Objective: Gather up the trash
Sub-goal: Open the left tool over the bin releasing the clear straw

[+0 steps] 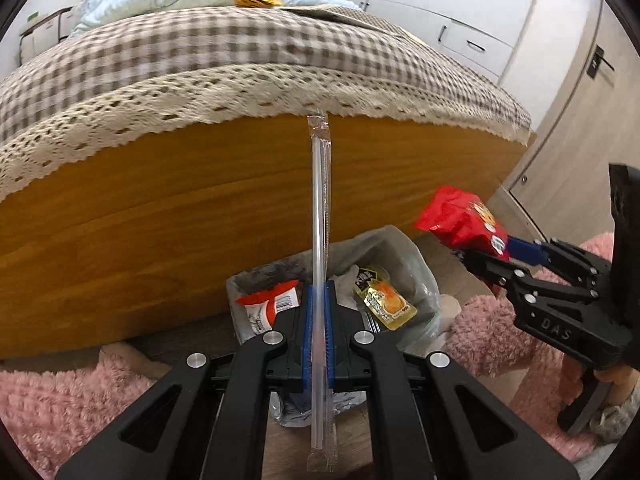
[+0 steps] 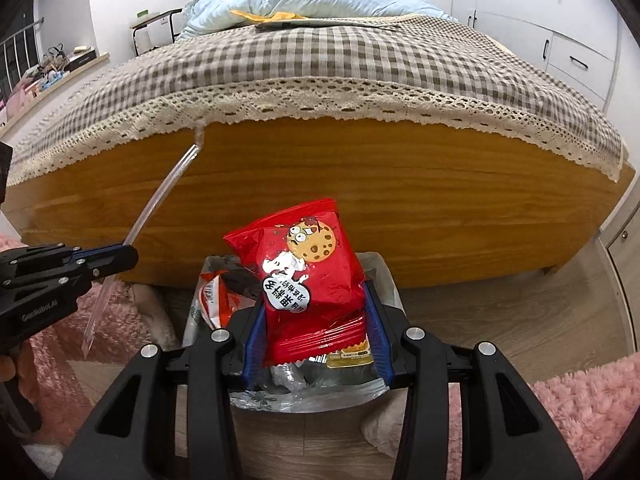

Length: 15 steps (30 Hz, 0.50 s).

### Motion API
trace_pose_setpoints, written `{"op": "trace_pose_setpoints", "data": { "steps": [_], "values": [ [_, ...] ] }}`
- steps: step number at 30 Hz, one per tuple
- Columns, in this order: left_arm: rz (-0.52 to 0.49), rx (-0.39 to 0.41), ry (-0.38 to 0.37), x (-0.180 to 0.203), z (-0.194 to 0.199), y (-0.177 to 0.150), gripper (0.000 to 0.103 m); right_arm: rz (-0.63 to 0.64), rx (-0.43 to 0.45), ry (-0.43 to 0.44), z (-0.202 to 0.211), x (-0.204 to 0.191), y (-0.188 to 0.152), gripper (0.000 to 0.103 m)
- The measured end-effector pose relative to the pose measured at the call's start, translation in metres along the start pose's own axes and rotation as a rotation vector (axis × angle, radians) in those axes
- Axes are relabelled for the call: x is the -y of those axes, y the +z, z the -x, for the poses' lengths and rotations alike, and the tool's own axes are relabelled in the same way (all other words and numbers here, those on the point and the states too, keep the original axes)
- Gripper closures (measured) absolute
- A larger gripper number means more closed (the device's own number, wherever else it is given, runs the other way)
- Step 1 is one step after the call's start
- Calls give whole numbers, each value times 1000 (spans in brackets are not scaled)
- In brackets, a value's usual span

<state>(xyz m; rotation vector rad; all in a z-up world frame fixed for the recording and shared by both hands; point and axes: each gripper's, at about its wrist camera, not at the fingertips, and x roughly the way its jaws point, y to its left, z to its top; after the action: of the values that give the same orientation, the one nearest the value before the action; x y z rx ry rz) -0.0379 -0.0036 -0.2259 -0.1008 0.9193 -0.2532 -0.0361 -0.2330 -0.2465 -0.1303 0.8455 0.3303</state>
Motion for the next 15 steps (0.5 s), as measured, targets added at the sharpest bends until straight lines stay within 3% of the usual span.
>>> {"op": "trace_pose_setpoints", "data": {
  "steps": [11, 15],
  "values": [
    [-25, -94, -38, 3, -27, -14, 100, -18, -65, -13, -21, 5, -7, 60],
    [-13, -185, -61, 1, -44, -24, 100, -32, -91, -13, -27, 12, -13, 60]
  ]
}}
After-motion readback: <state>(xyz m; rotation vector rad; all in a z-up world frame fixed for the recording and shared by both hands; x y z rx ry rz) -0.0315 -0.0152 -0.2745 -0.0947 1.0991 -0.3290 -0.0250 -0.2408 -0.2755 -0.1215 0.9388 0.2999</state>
